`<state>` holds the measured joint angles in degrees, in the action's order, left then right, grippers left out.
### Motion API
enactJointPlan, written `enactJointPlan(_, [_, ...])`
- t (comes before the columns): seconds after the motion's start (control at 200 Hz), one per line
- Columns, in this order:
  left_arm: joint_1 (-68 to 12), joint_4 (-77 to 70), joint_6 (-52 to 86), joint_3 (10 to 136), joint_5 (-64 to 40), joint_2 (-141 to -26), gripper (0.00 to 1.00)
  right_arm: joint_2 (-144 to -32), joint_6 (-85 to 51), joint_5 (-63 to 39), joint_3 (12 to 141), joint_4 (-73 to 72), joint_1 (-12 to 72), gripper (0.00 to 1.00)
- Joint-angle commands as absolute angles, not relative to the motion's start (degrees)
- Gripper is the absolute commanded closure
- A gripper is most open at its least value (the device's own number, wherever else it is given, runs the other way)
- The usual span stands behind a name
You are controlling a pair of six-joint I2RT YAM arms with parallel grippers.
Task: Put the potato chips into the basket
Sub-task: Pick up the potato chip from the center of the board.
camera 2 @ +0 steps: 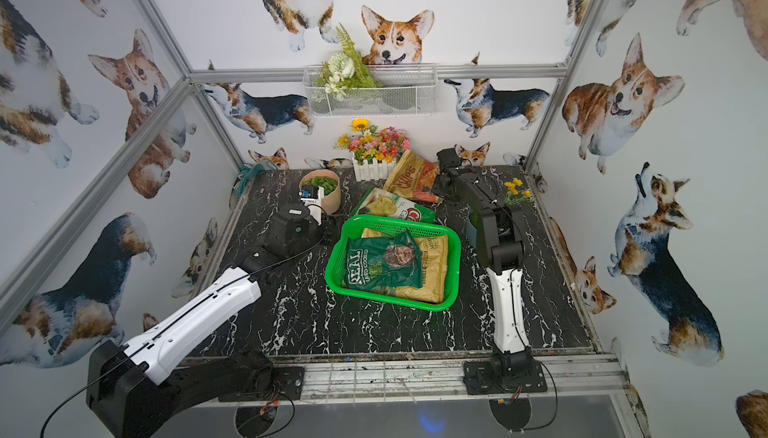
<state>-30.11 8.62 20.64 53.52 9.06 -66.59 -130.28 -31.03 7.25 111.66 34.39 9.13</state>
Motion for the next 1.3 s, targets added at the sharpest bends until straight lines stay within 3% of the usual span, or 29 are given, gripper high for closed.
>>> enactJointPlan(0.0, [-30.15, 9.27, 21.56, 53.64, 9.93, -66.88, 0.44, -131.44, -31.55, 6.14, 111.57, 34.54, 8.56, 0.60])
enactJointPlan(0.435, [-30.15, 10.08, 22.60, 53.66, 11.18, -68.42, 0.44, -136.44, -30.31, 2.54, 115.01, 35.04, 7.92, 0.61])
enactJointPlan(0.566, [-30.15, 10.13, 23.03, 53.37, 11.16, -68.29, 0.44, -135.71, -28.87, 4.04, 114.29, 33.69, 7.60, 0.69])
enactJointPlan(0.646, [-30.15, 10.12, 23.09, 53.09, 11.41, -68.05, 0.44, -135.28, -27.58, 3.35, 114.37, 32.61, 7.30, 0.82])
enactJointPlan(0.721, [-30.14, 10.52, 23.03, 53.25, 11.60, -67.90, 0.44, -134.65, -26.08, 2.89, 115.43, 33.49, 7.11, 1.00])
enactJointPlan(0.766, [-30.12, 10.70, 22.94, 53.31, 11.84, -67.64, 0.44, -133.81, -25.59, 3.39, 115.58, 33.81, 7.05, 1.00])
enactJointPlan(1.011, [-30.15, 10.55, 22.94, 53.00, 13.27, -66.19, 0.43, -120.86, -25.30, 5.93, 115.39, 37.02, 8.09, 1.00])
enactJointPlan(1.291, [-30.10, 10.38, 22.15, 53.28, 13.45, -66.42, 0.43, -101.73, -21.02, 2.35, 112.72, 34.20, 16.05, 1.00])
